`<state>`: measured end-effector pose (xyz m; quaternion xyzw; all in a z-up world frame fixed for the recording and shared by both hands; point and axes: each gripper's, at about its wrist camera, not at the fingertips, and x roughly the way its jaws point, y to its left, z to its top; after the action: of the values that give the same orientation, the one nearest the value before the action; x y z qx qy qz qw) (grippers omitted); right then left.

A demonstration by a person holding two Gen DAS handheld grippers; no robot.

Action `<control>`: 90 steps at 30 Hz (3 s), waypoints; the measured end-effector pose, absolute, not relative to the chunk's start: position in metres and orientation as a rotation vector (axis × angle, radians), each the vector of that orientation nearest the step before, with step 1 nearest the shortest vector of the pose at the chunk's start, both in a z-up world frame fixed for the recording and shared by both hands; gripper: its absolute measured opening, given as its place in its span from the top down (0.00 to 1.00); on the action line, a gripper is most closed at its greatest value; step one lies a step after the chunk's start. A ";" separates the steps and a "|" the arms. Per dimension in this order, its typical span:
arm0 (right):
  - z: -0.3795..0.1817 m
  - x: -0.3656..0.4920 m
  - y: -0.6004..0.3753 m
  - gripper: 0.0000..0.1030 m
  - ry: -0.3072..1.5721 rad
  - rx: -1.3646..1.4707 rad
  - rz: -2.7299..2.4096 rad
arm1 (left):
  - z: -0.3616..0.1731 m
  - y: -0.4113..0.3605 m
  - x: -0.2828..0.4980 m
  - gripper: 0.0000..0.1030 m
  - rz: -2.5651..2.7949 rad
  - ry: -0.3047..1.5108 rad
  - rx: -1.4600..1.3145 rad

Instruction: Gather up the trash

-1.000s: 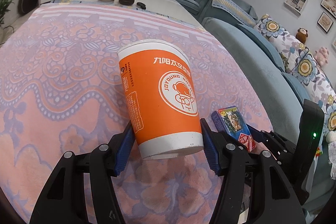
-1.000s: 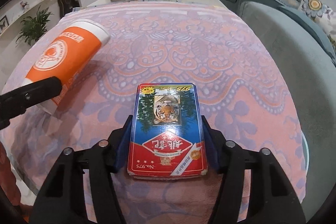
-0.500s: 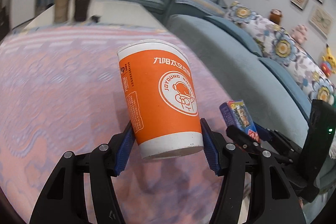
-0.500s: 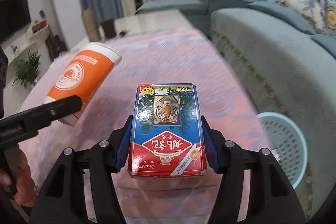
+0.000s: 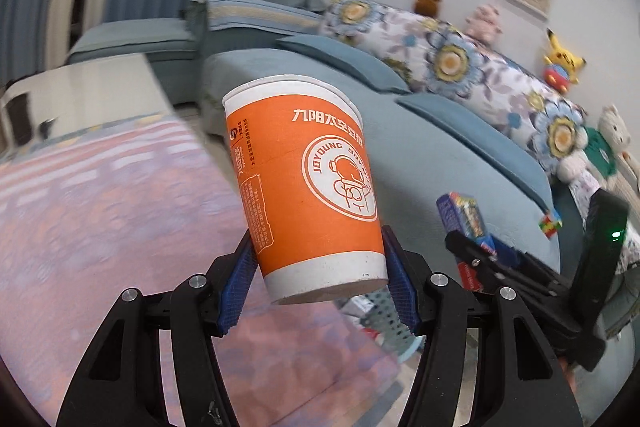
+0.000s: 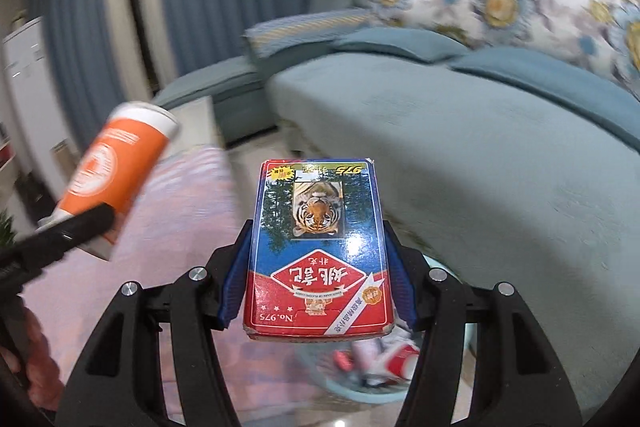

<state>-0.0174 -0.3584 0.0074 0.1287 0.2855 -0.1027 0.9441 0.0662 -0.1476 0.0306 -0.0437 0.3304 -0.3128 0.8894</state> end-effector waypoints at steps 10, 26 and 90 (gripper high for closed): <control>-0.101 -0.008 -0.438 0.45 0.883 0.536 -0.324 | -0.049 -0.228 0.093 0.44 -0.728 0.909 0.033; -0.096 -0.016 -0.414 0.41 0.819 0.464 -0.258 | -0.056 -0.194 0.075 0.35 -0.709 0.863 -0.016; -0.013 -0.068 -0.271 0.40 0.409 0.123 -0.223 | -0.011 -0.086 -0.012 0.10 -0.105 0.423 0.031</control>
<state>-0.0682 -0.2707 -0.0135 0.0611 0.2025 -0.1106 0.9711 -0.0120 -0.0865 -0.0110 0.0152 0.2098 -0.0522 0.9762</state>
